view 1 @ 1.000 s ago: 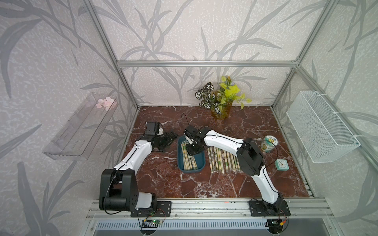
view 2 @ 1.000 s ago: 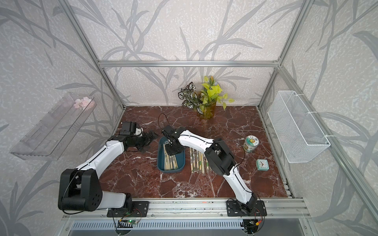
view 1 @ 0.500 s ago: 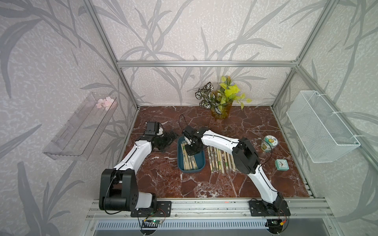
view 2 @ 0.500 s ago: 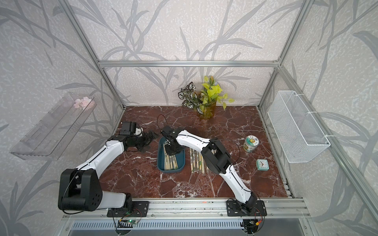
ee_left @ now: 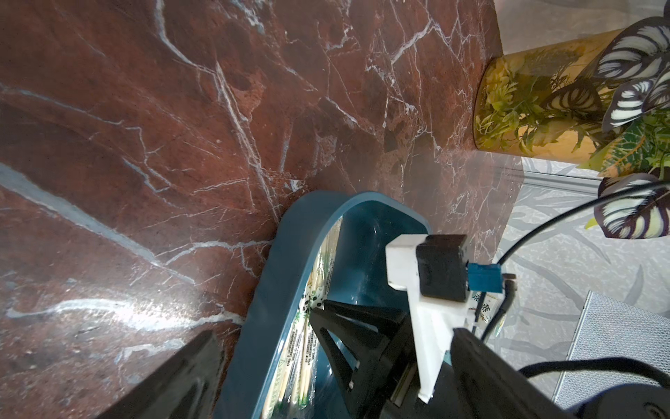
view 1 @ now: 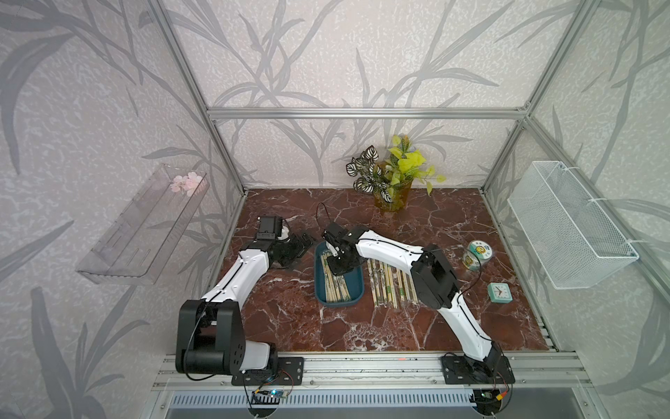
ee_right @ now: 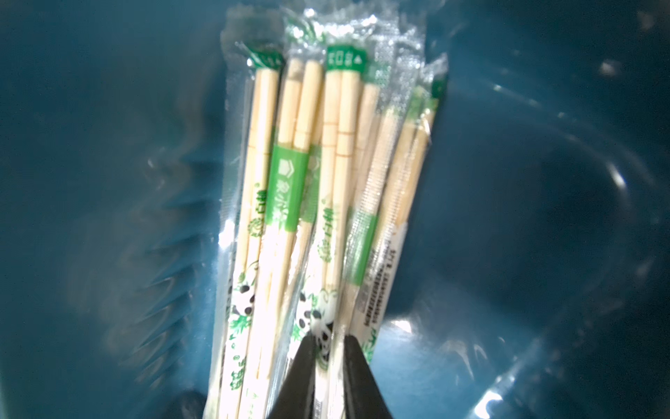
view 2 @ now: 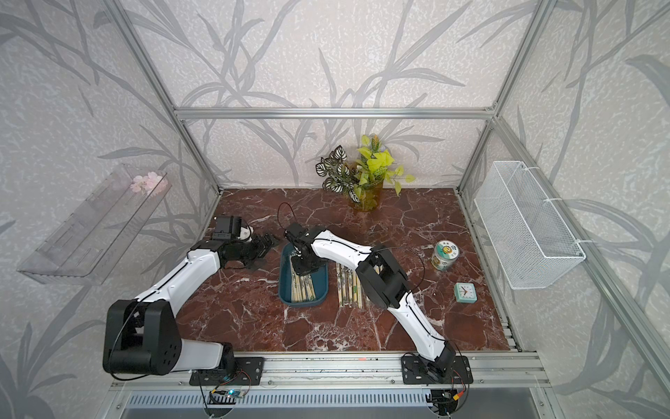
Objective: Take the paired disposable chopsticks out of the storage box
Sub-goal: Pick up the paired disposable chopsticks from the storage box, then place the paired disposable chopsticks at the center of the board.
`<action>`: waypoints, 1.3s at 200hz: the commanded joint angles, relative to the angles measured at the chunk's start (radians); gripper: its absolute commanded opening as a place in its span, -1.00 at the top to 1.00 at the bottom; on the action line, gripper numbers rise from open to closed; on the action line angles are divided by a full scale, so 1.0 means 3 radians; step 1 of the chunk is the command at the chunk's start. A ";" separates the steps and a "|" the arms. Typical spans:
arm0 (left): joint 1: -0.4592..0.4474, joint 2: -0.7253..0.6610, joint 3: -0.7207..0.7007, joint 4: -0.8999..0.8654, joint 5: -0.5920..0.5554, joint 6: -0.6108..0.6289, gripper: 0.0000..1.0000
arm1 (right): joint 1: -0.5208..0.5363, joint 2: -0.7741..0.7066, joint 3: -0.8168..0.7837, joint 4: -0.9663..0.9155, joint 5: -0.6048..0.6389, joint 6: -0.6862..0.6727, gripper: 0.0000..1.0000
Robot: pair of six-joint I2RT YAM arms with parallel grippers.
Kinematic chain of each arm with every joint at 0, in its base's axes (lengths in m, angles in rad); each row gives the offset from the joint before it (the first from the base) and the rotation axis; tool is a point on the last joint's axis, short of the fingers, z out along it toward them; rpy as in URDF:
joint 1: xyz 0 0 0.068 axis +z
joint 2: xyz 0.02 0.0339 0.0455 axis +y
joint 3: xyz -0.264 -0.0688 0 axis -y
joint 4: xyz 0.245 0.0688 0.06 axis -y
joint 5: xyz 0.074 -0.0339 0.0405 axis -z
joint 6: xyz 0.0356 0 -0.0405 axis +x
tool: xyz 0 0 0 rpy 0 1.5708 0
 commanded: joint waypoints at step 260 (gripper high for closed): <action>0.0008 0.0018 0.0068 0.0099 0.0137 0.0006 -0.99 | -0.0540 -0.1249 -0.0938 0.0640 -0.0375 0.0552 1.00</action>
